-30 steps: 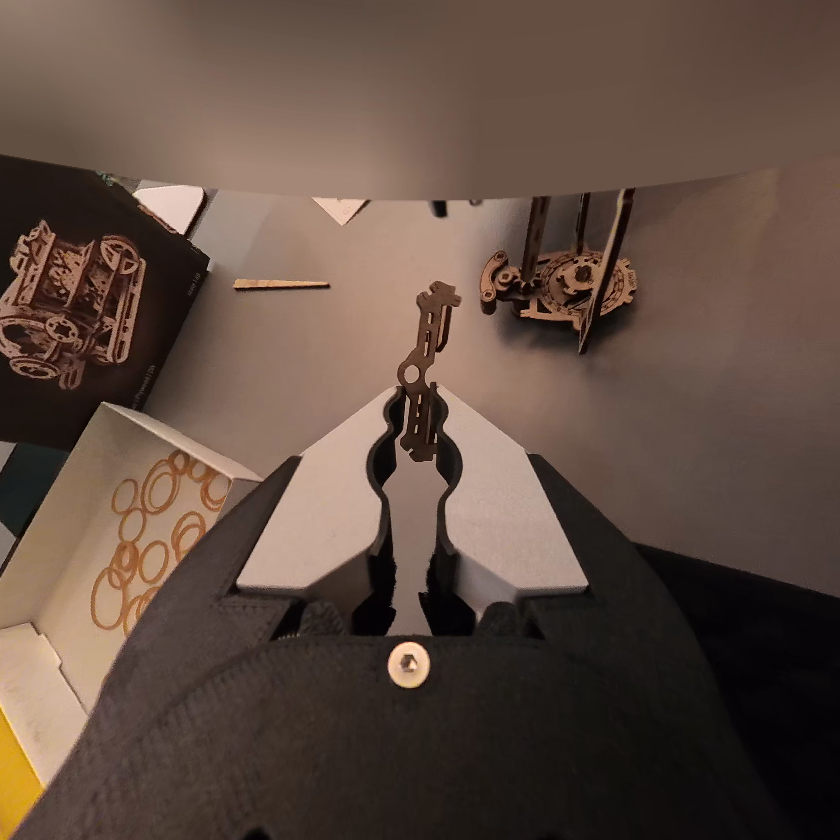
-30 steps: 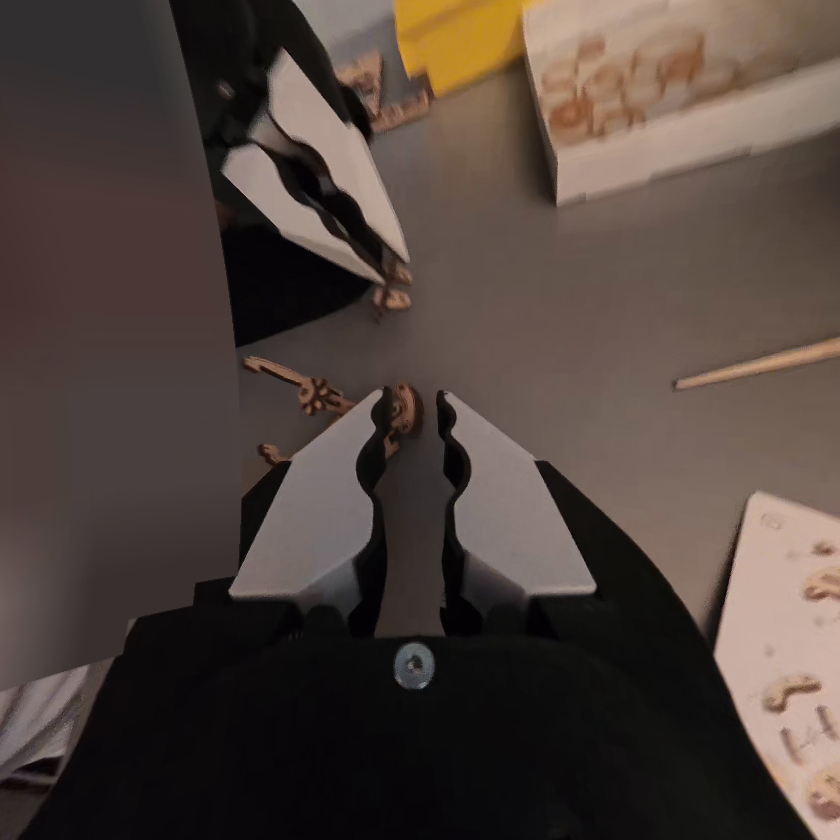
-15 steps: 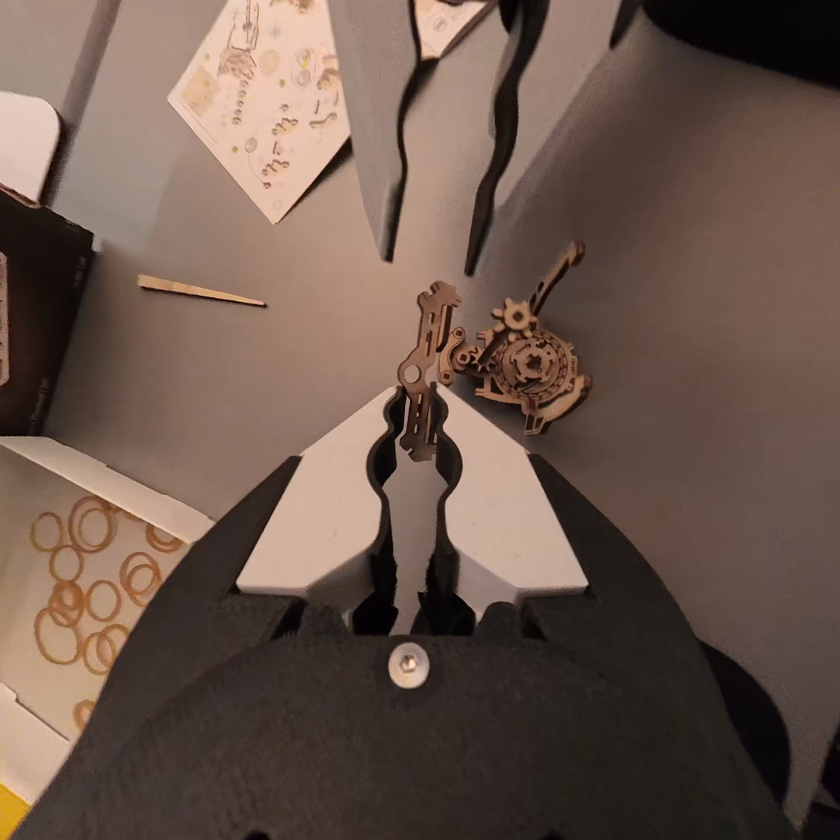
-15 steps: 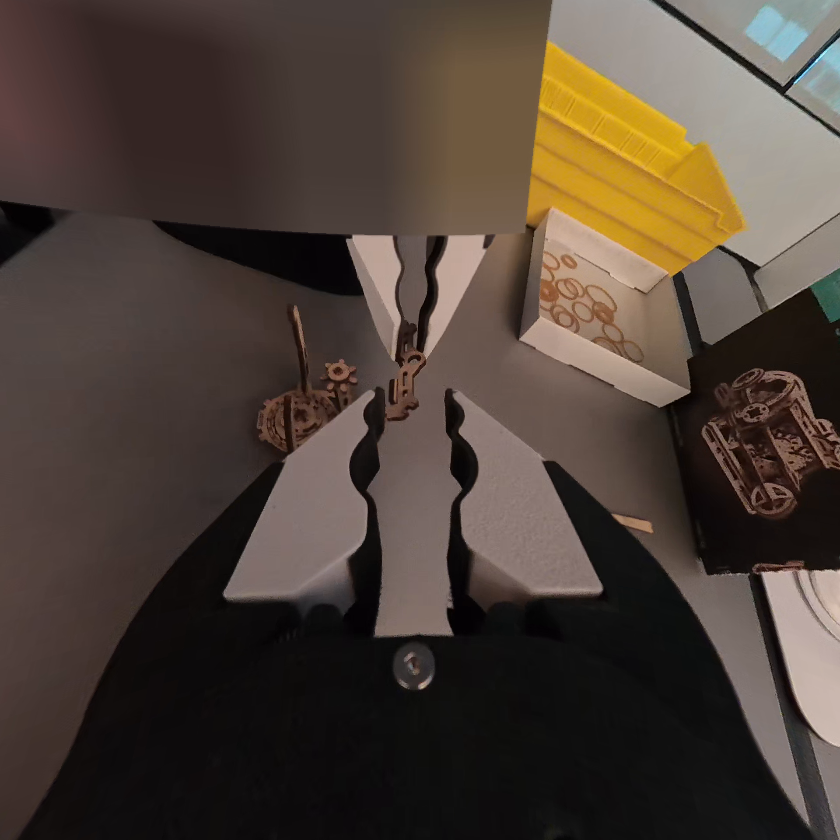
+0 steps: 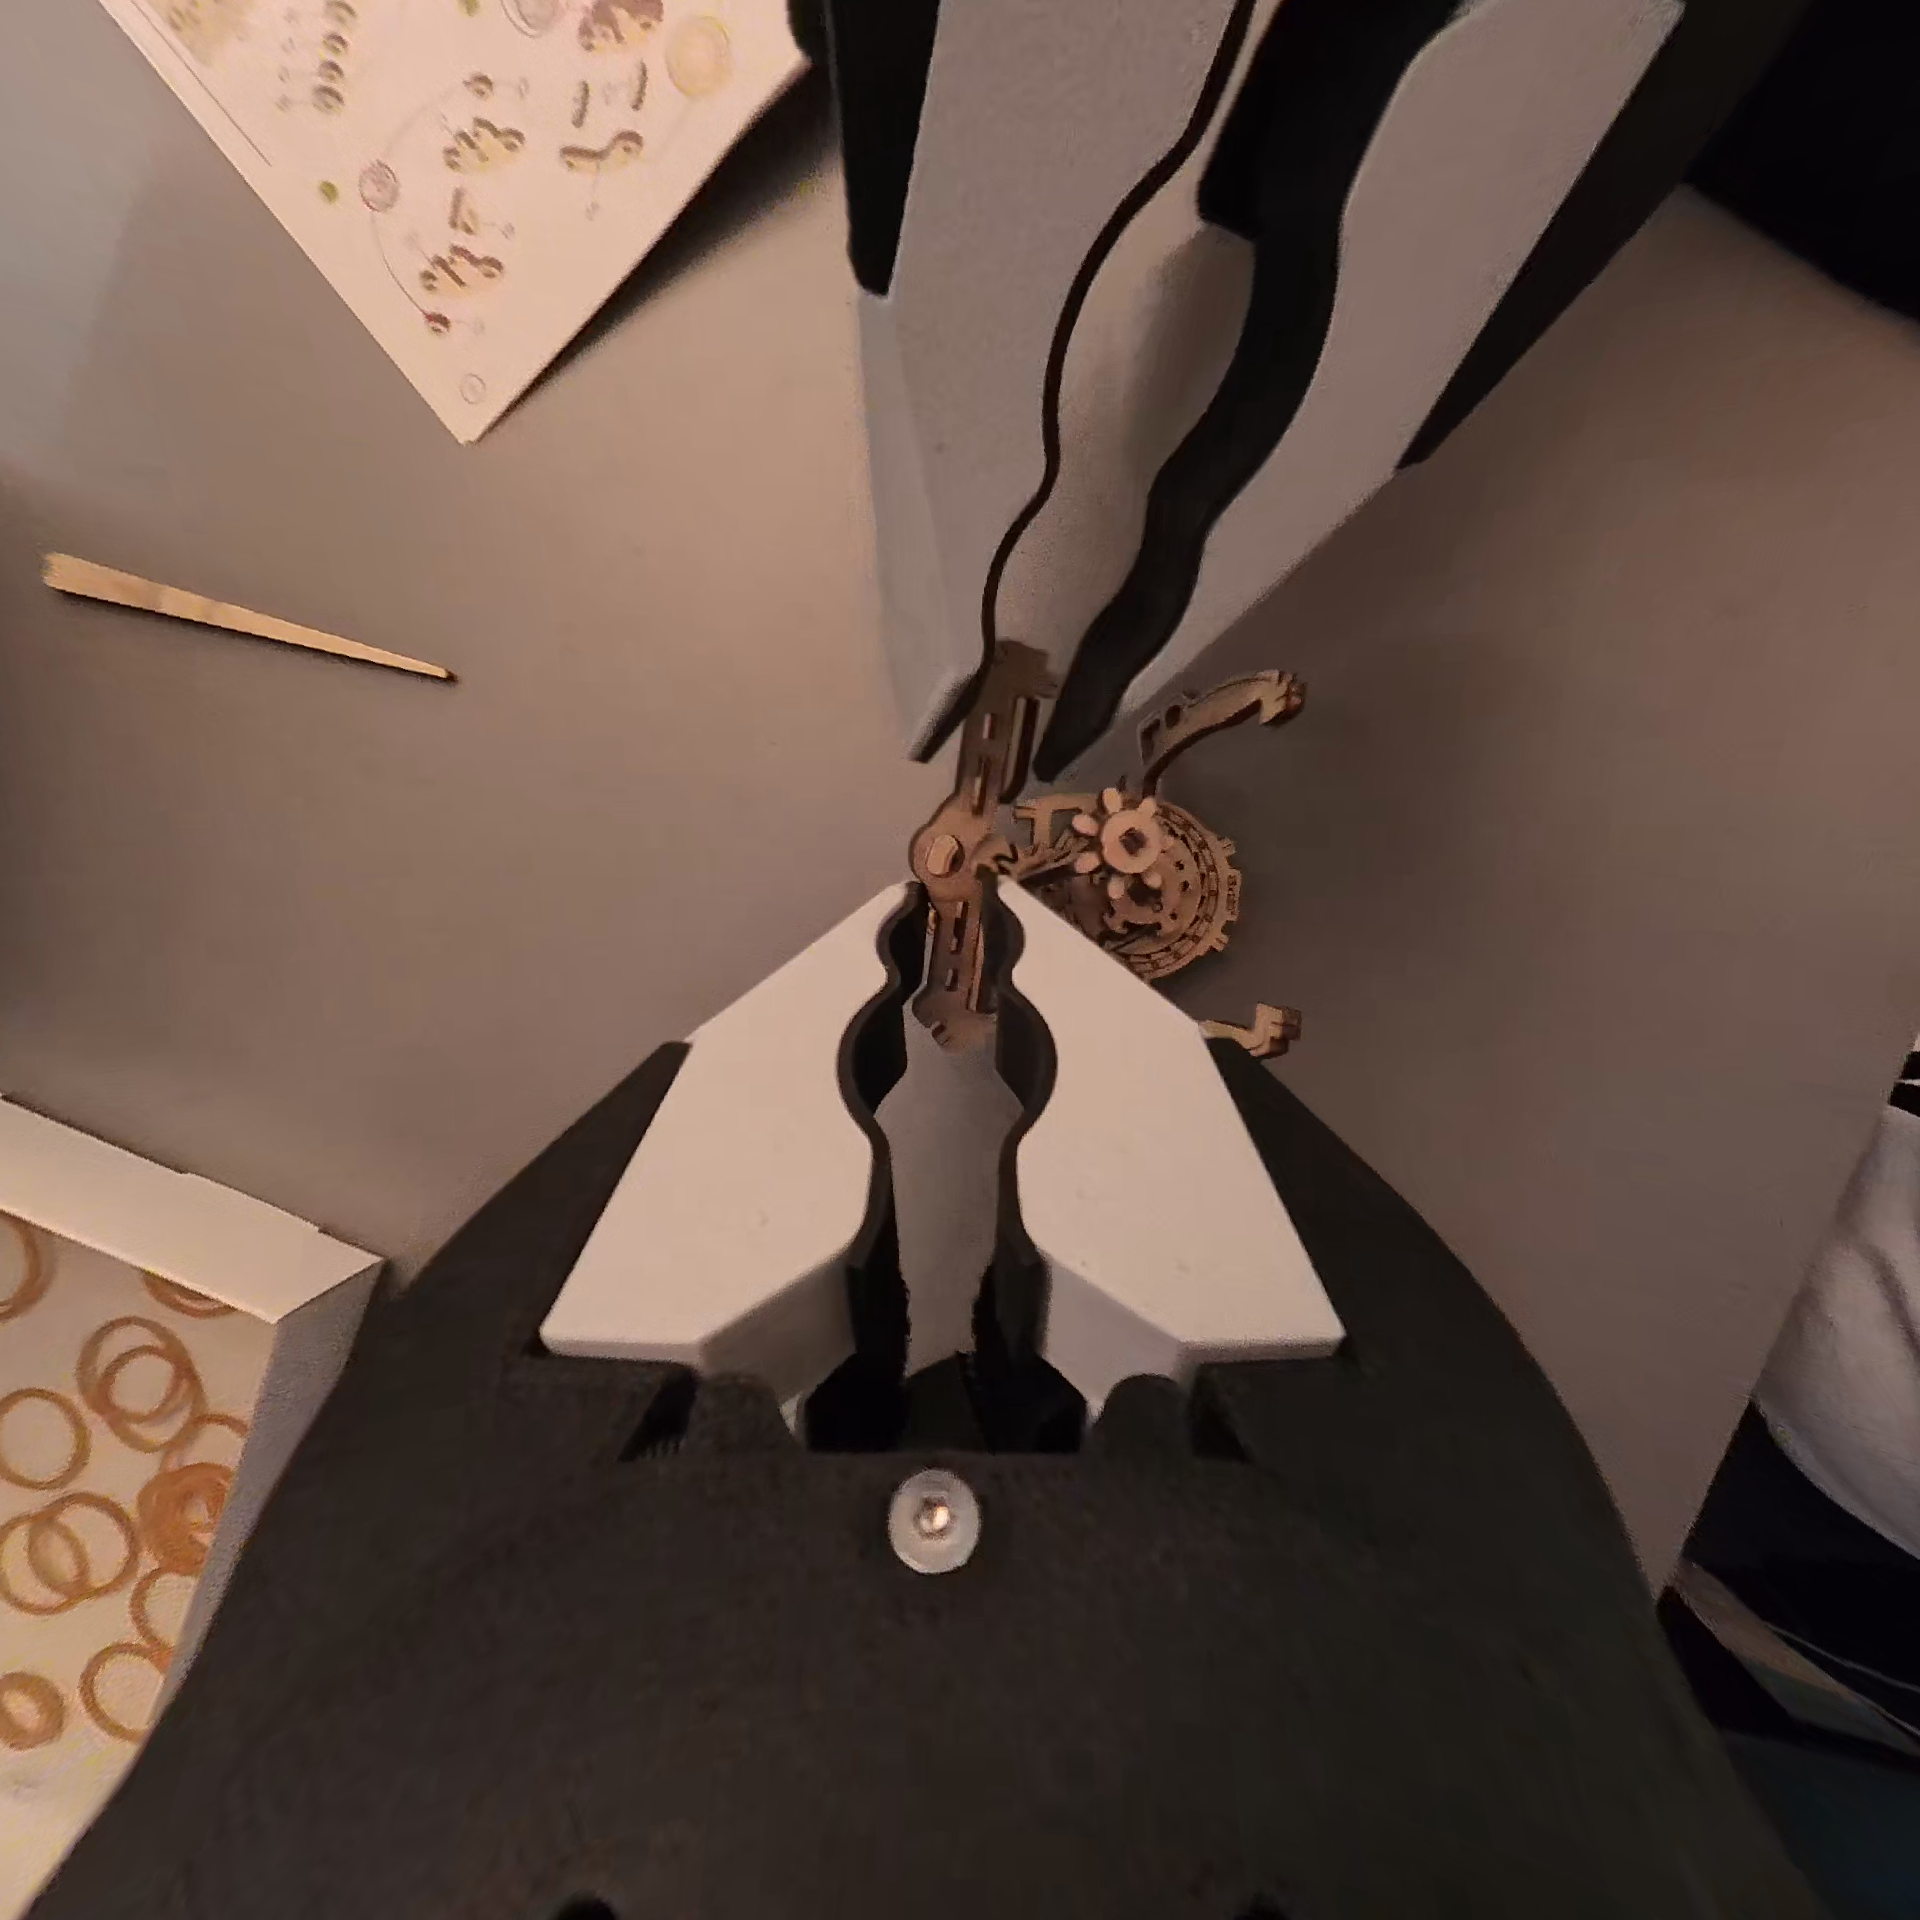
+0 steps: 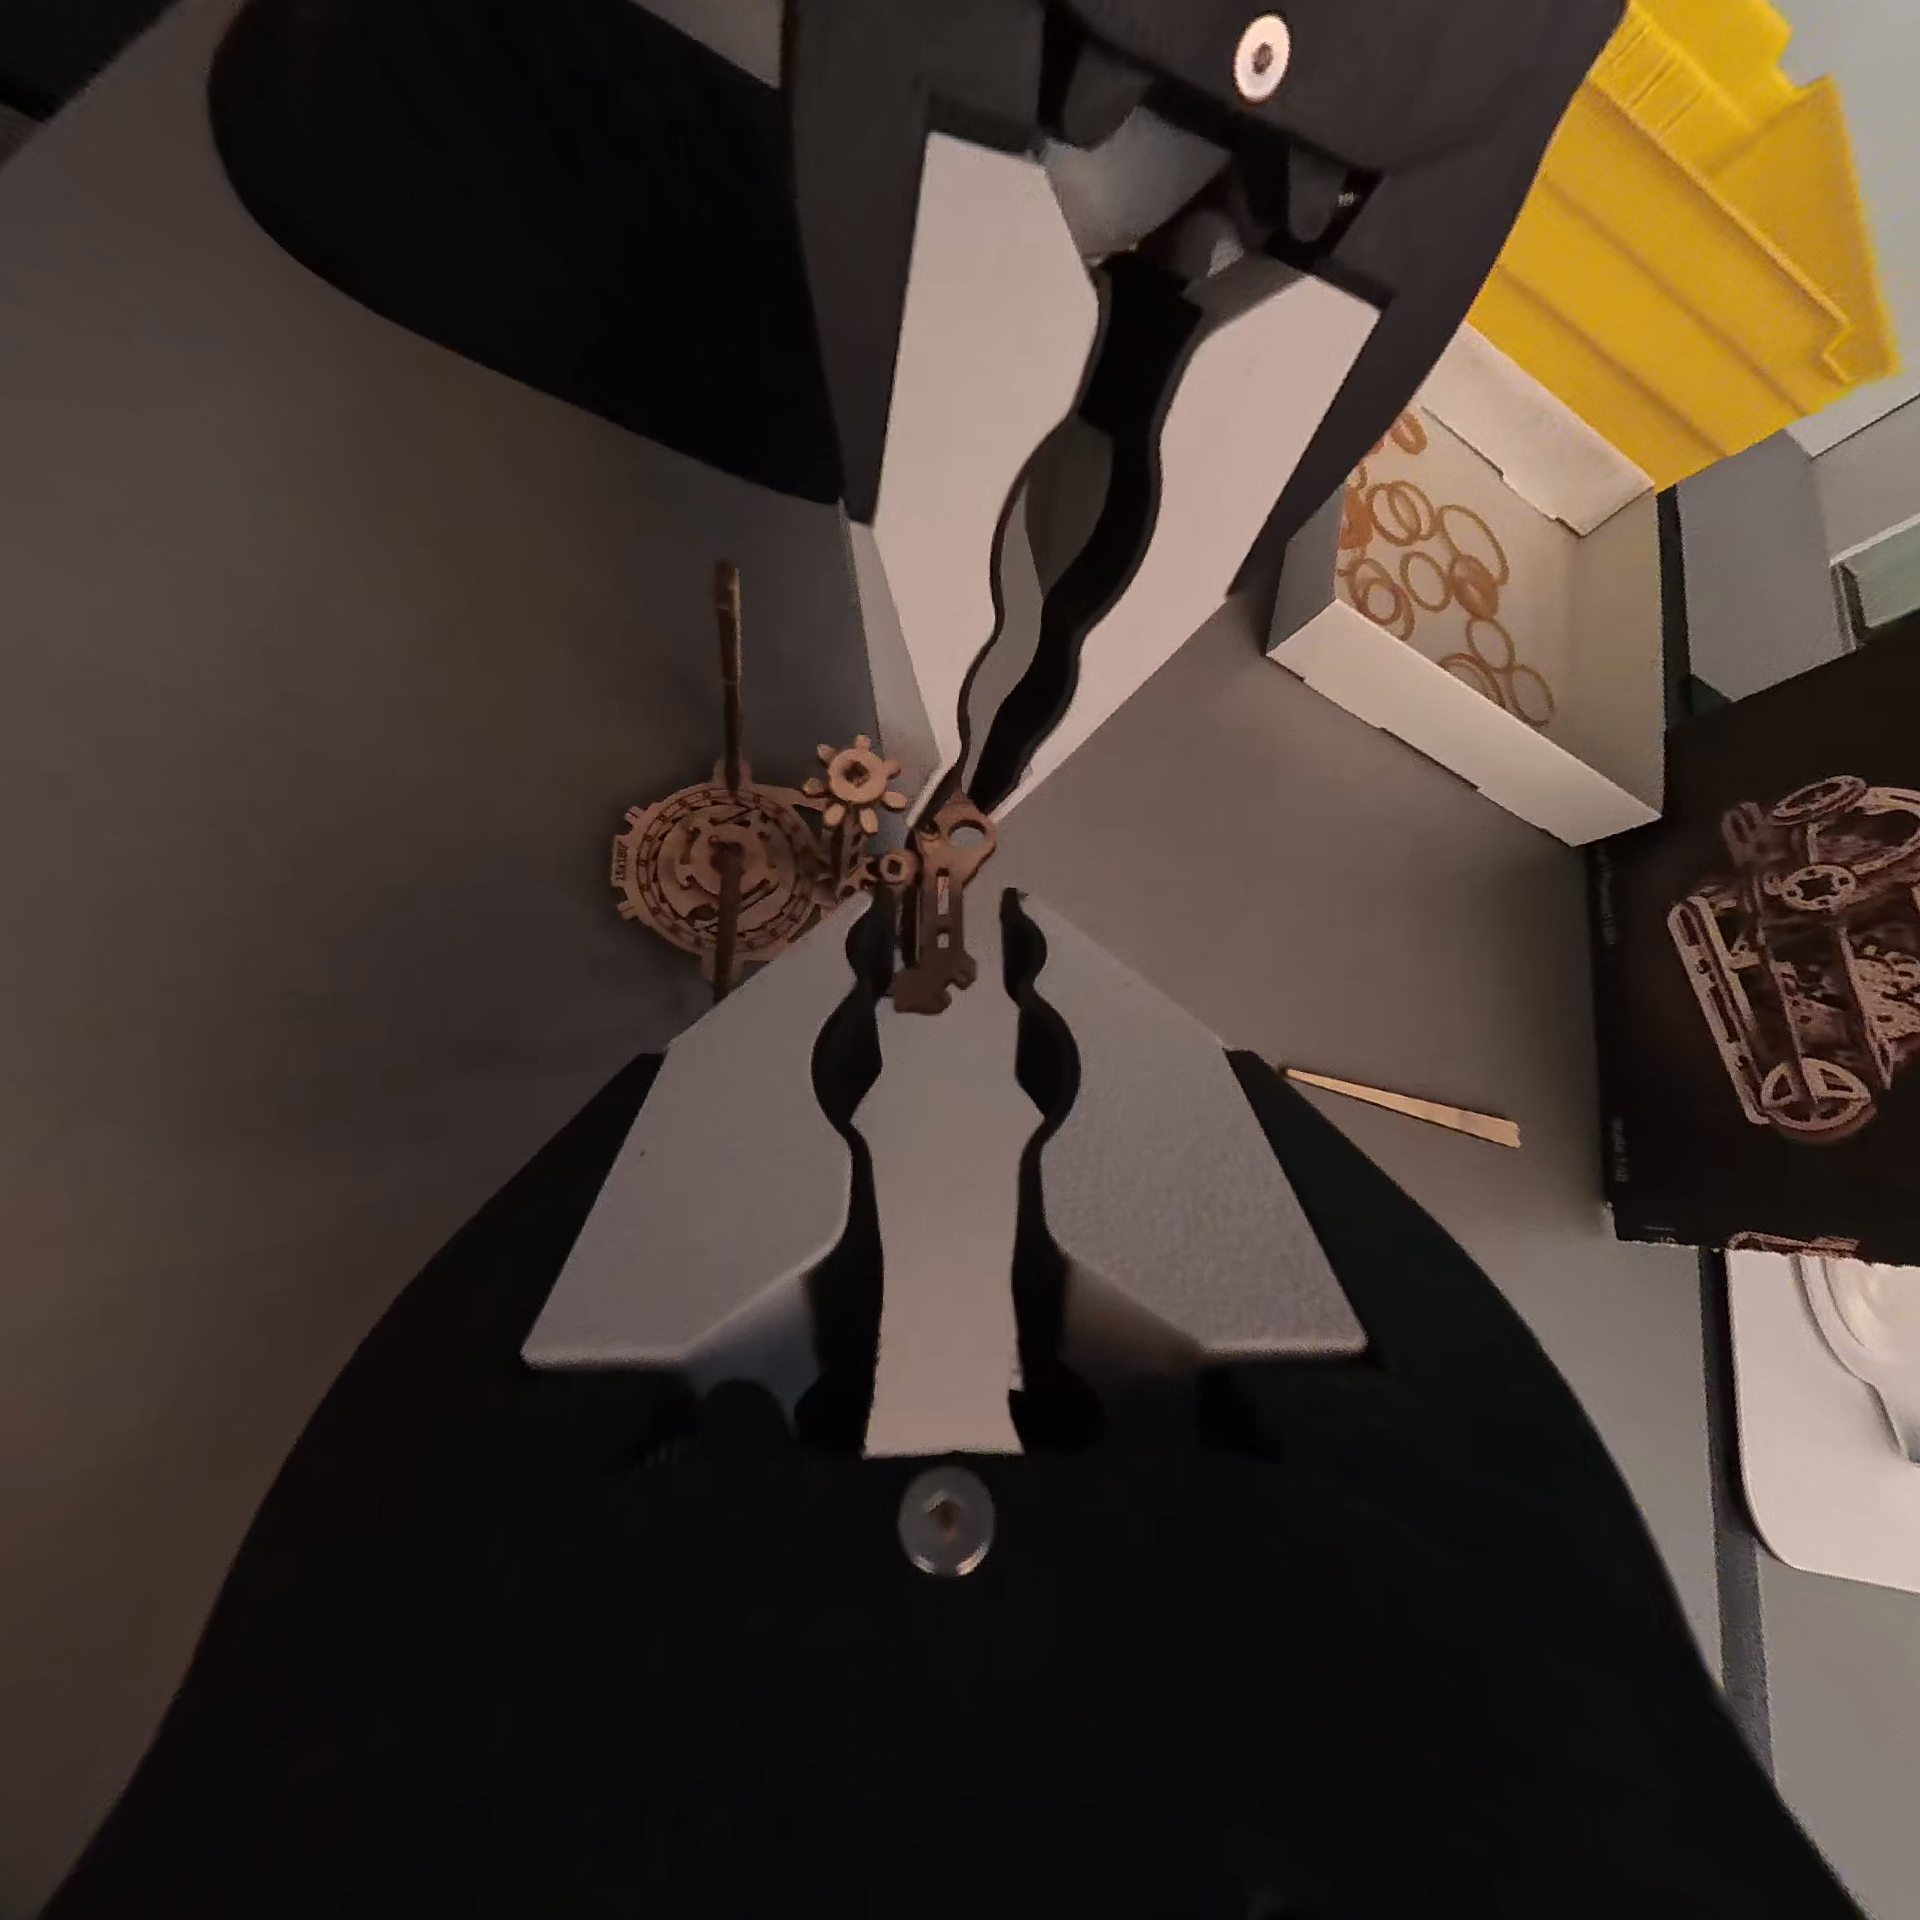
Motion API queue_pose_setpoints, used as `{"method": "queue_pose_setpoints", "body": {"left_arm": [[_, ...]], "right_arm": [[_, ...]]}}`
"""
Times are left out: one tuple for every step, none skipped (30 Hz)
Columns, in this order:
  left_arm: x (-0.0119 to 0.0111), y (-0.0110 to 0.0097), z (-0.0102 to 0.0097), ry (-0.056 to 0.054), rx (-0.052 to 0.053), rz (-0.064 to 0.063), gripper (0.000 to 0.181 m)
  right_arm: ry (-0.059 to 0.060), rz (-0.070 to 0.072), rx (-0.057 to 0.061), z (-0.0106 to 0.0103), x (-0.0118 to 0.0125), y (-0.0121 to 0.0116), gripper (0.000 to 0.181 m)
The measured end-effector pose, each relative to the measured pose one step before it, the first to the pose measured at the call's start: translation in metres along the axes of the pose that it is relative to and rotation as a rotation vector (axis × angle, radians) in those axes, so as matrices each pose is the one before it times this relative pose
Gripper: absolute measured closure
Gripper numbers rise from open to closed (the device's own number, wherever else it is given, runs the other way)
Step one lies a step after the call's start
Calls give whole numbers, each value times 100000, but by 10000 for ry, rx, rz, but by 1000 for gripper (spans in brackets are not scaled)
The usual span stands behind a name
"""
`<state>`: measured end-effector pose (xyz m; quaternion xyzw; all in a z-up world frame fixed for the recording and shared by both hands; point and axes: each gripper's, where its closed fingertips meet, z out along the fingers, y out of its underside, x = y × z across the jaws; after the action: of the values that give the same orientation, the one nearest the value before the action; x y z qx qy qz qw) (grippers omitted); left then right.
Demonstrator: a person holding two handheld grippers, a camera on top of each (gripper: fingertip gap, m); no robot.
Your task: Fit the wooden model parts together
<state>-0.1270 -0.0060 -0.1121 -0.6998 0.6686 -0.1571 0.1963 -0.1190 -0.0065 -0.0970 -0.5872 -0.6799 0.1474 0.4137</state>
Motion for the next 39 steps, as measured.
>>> {"method": "queue_pose_setpoints", "body": {"left_arm": [[-14, 188, 155, 18, -78, -14, 173], [86, 129, 138, 82, -50, 24, 173], [83, -93, 57, 78, 76, 24, 173], [120, -181, -26, 101, 145, 8, 173], [74, -203, -120, 90, 164, -24, 173], [-5, -226, -209, 50, 209, -25, 173], [251, 92, -182, 223, 30, 18, 173], [115, 216, -75, 146, -86, 38, 173], [-289, -73, -25, -150, 121, 54, 173], [-433, -95, 23, -238, 163, 52, 173], [-184, 155, 129, -53, -8, 16, 173], [21, 289, 194, 103, -110, -28, 173], [-50, 107, 204, 41, 10, -44, 173], [-90, -28, 162, 6, 114, -47, 173], [-72, 37, 108, 39, 53, -79, 173], [-72, 65, 58, 65, 19, -113, 173], [-24, -29, 33, 99, 66, -102, 173], [-12, -77, 7, 89, 96, -96, 173], [-7, -21, 18, 69, 46, -56, 173], [-9, 2, 2, 25, 25, 32, 173], [-34, 27, -18, -29, 6, 59, 173], [-33, -23, -21, -43, 12, 50, 173], [12, -49, -69, -21, 34, 43, 173], [52, 0, -70, 11, -6, 20, 173], [34, -24, -82, 14, 8, 10, 173], [24, -61, -63, 21, 29, 10, 174], [10, -67, -72, 26, 28, 14, 174], [58, -25, -56, 63, -1, 31, 173], [-3, 14, -40, 28, -29, 33, 173], [-125, 63, -58, -34, -49, 25, 173], [-23, 47, -125, 24, -27, 26, 173], [244, -96, -206, 195, 85, -6, 173], [138, -144, -303, 149, 124, -90, 173], [-191, -162, -411, -66, 161, -107, 173], [-258, -77, -455, -122, 134, -60, 173], [-291, 90, -472, -145, 64, -18, 173], [-329, 105, -491, -165, 105, -35, 173], [-335, 92, -497, -133, 150, -99, 173], [-356, 205, -461, -107, 118, -169, 173]], "right_arm": [[-110, -20, -33, 98, -271, -7, 164], [-230, -53, -53, 48, -455, 15, 181], [37, -98, 74, 67, -89, -145, 181], [-12, -11, -68, 79, -80, 70, 181], [72, 99, -126, 82, 93, 199, 181], [25, 60, 39, 48, 36, 39, 181], [-150, 38, 249, 0, -214, -224, 181], [-15, 148, 266, -74, 105, -256, 181], [47, 225, 135, -135, 328, -97, 181], [13, 233, 129, -192, 353, -93, 174], [-75, 197, 194, -204, 236, -139, 166], [-163, 167, 224, -140, 70, -158, 165], [-42, 137, 110, -28, 201, 9, 165], [-79, 84, -50, 107, 78, 193, 165], [-124, 19, -155, 177, -62, 293, 164], [12, -55, -205, 188, 69, 312, 164], [22, -127, -125, 160, 22, 159, 164], [-30, -110, -84, 138, -69, 82, 165], [71, -19, -108, 142, 131, 101, 165], [-25, 26, -82, 139, 6, 82, 165], [-119, -26, 23, 75, -184, -69, 172], [-75, -115, 23, 52, -172, -62, 178], [16, -49, -134, 65, 14, 144, 177], [39, 19, -175, 66, 50, 219, 170], [-47, 78, -77, 66, -62, 106, 161], [-18, 132, -36, 57, 6, 78, 162], [54, 82, 11, 51, 94, 30, 160], [117, -14, 19, 28, 156, 50, 161], [52, -30, -41, 18, 53, 111, 163], [-170, 57, -61, 29, -267, 105, 165], [-201, 125, 59, -21, -303, -92, 164], [-179, 156, 276, -131, -240, -385, 164], [-114, 296, 349, -255, 3, -431, 163], [9, 463, 309, -381, 385, -301, 160], [5, 597, 335, -495, 552, -238, 160], [-105, 708, 439, -528, 528, -272, 161], [4, 918, 398, -453, 889, -108, 161], [140, 1143, 262, -269, 1285, 160, 161], [-120, 1201, 241, -3, 966, 148, 162]]}}
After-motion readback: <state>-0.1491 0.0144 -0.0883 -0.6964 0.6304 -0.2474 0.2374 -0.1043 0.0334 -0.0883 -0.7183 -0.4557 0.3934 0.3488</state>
